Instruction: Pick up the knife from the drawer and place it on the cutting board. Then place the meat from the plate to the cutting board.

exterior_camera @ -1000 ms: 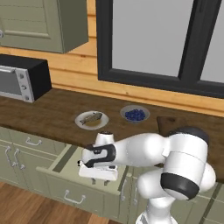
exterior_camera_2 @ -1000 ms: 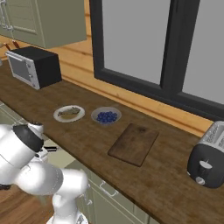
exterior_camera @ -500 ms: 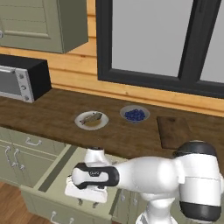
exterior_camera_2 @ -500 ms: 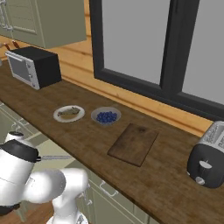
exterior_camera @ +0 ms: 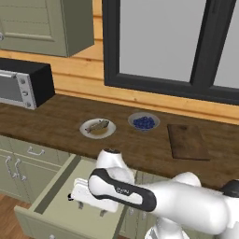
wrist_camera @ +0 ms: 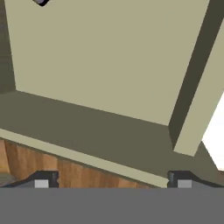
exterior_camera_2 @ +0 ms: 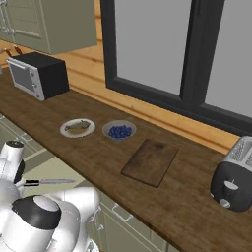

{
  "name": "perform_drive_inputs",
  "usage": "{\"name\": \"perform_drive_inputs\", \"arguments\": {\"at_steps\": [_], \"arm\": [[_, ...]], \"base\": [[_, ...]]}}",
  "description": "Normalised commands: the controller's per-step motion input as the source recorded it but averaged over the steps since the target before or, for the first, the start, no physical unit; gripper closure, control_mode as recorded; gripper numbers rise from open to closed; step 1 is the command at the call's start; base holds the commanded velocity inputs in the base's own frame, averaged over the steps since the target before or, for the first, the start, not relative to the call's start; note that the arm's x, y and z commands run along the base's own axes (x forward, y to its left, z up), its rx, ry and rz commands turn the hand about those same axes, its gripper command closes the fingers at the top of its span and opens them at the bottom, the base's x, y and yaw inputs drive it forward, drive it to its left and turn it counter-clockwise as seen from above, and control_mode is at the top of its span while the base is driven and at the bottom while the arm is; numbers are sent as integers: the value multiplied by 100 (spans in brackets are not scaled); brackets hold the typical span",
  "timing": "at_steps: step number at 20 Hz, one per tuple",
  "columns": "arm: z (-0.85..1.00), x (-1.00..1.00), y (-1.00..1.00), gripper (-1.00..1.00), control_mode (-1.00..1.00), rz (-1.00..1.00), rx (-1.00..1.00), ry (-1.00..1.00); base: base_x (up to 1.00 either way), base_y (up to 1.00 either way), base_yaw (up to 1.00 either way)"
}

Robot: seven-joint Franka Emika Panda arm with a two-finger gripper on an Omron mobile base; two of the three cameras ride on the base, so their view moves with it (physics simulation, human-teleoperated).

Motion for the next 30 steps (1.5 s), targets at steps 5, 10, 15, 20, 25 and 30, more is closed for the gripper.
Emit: {"name": "perform_drive_inputs", "arguments": {"at_steps": [5, 10, 15, 20, 25, 30], "arm": [[18, 100, 13, -100, -100, -15, -6, 0], [-15, 100, 45, -100, -100, -26, -14, 8], [-33, 90, 20, -100, -100, -15, -13, 5], [-70, 58, 3, -100, -100, -1, -13, 2], [-64, 43, 14, -100, -100, 0, -11, 0], [-9, 36, 15, -100, -100, -2, -7, -1]], "base": [[0, 0, 0], [0, 0, 0], [0, 0, 0], [0, 0, 0], [0, 0, 0], [0, 0, 0]]}}
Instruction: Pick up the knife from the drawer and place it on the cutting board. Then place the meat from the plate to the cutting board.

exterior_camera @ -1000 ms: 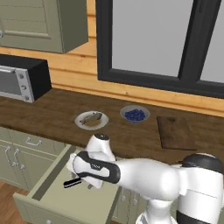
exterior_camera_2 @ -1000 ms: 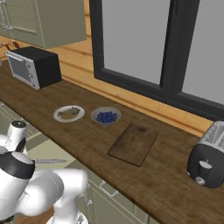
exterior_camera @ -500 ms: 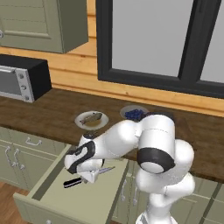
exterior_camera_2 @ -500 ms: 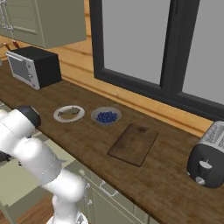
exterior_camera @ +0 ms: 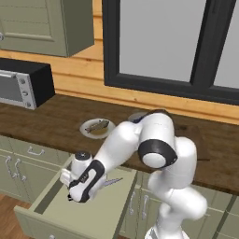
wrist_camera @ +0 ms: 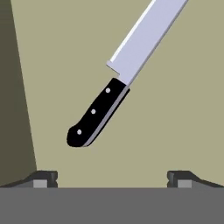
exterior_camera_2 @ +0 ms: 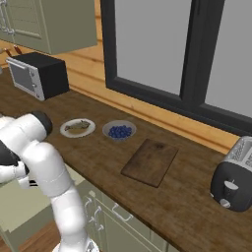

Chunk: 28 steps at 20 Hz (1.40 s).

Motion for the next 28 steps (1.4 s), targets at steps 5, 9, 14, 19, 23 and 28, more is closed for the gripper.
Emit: {"name": "perform_drive_inputs", "arguments": {"at_steps": [5, 9, 14, 19, 23, 28], "arm": [[0, 13, -3, -100, -100, 0, 0, 0], [0, -5, -52, -100, -100, -1, 0, 1], [0, -2, -67, -100, -100, -10, 0, 8], [0, 22, -9, -100, -100, -11, 0, 24], [0, 24, 8, -100, -100, -8, 0, 30], [-1, 34, 12, -100, -100, -9, -1, 31]], "base": [[0, 0, 0], [0, 0, 0], [0, 0, 0], [0, 0, 0], [0, 0, 0], [0, 0, 0]]}}
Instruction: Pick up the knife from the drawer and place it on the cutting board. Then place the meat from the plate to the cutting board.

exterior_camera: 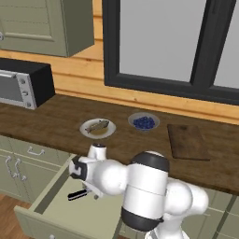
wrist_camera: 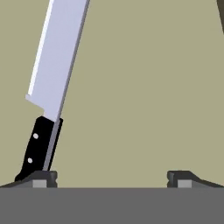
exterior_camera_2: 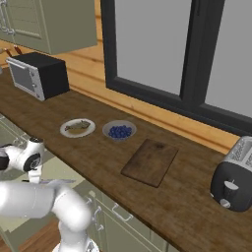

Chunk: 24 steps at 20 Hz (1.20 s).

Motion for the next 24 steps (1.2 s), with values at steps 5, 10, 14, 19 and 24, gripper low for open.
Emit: {"name": "perform_drive_inputs", "arguments": {"at_steps": [5, 10, 14, 19, 24], "arm": [[-28, 32, 42, -100, -100, -9, -11, 16], [-52, 28, 30, -100, -100, -5, -13, 2], [-57, 31, 3, -100, -100, -1, -8, 0], [-83, 3, 0, -100, -100, 0, -2, 0], [-98, -40, 2, -100, -100, 1, 0, 0]], "base": [[0, 0, 0], [0, 0, 0], [0, 0, 0], [0, 0, 0], [0, 0, 0]]}}
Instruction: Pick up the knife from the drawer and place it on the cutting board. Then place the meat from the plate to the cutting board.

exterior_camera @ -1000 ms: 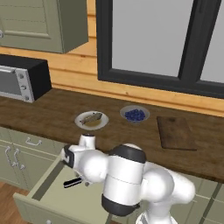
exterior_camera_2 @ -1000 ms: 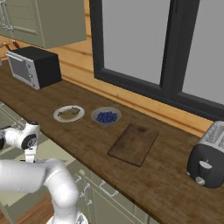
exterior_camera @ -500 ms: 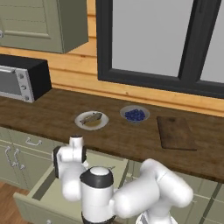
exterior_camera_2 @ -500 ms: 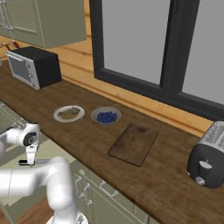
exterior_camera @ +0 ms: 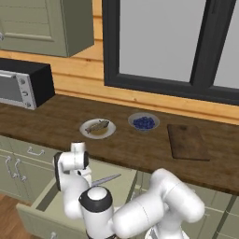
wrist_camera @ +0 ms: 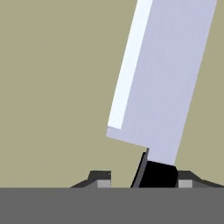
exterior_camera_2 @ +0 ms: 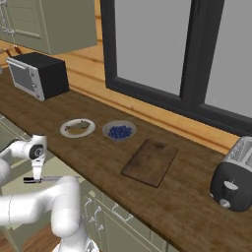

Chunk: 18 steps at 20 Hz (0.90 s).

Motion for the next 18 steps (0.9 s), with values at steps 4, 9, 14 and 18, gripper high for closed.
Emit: {"name": "perform_drive_inputs", "arguments": {"at_steps": [4, 9, 14, 18], "arm": [[-100, -87, 1, -100, -100, 5, 0, 0], [-97, -94, 1, -100, -100, 7, 0, 0], [-89, -85, 0, -100, -100, 8, 0, 0], [-78, -90, -7, -100, -100, 8, 0, -6]], "base": [[0, 0, 0], [0, 0, 0], [0, 0, 0], [0, 0, 0]]}}
